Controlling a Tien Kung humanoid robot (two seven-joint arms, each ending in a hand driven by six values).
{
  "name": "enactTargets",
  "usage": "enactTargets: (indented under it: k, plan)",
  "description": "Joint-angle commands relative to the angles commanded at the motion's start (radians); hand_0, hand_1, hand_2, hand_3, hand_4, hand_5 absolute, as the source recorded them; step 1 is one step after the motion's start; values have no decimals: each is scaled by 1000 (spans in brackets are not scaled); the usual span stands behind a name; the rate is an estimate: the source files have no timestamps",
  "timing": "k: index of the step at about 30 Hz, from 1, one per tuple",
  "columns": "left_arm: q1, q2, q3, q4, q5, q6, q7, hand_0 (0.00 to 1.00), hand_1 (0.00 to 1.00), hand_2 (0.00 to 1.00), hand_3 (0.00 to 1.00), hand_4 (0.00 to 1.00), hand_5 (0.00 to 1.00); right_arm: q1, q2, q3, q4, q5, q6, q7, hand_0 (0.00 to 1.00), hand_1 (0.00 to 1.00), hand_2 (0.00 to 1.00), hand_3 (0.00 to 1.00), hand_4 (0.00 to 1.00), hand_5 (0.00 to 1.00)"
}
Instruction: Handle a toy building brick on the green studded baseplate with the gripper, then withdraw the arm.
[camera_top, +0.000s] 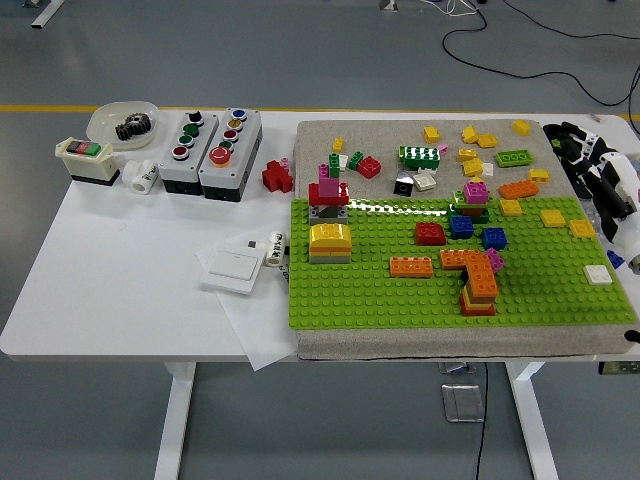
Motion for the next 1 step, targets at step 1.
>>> enactTargets:
  k: [1]
  plan:
    - [0, 0, 0, 0, 0, 0, 0, 422, 464, 500, 595, 616, 764, 0, 0, 1, -1, 2, 3, 0, 944, 861, 892, 905, 998, 777]
